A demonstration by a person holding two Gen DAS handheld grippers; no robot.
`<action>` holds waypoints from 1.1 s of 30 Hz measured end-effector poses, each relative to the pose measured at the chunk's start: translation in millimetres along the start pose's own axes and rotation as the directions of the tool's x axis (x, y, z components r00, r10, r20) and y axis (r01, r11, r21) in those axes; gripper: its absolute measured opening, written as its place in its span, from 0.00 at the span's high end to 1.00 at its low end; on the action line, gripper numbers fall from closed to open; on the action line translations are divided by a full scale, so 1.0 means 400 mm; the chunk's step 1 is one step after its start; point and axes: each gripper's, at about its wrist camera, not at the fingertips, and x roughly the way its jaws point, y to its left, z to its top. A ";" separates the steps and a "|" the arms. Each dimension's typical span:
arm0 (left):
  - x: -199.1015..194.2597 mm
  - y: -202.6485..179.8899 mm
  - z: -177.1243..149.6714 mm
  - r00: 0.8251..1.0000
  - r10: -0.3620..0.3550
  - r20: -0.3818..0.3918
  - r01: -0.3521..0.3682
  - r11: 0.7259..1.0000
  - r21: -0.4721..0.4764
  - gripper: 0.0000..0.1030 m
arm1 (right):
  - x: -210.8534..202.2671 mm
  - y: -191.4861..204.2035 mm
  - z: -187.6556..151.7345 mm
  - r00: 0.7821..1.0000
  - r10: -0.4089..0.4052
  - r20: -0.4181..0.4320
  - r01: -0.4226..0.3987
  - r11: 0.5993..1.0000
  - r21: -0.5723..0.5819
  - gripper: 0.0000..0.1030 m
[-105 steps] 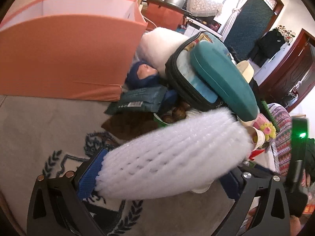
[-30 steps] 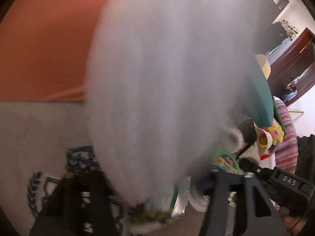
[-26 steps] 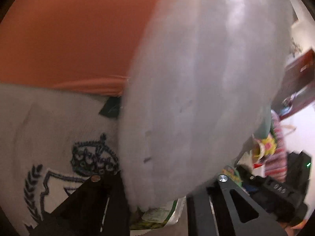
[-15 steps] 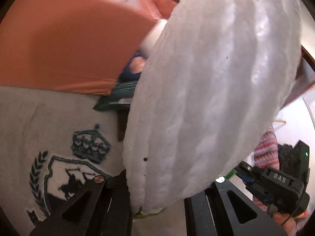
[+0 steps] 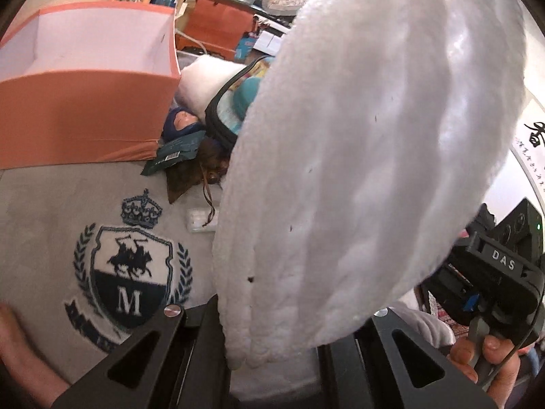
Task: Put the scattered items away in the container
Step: 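Drop the foam net into the orange box while right gripper grasps a green pea snack bag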
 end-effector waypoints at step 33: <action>-0.520 0.175 0.830 0.857 0.390 0.335 -0.360 0.921 -0.150 0.20 | 0.081 0.090 -0.087 0.992 0.119 -0.030 -0.119 0.993 -0.018 0.95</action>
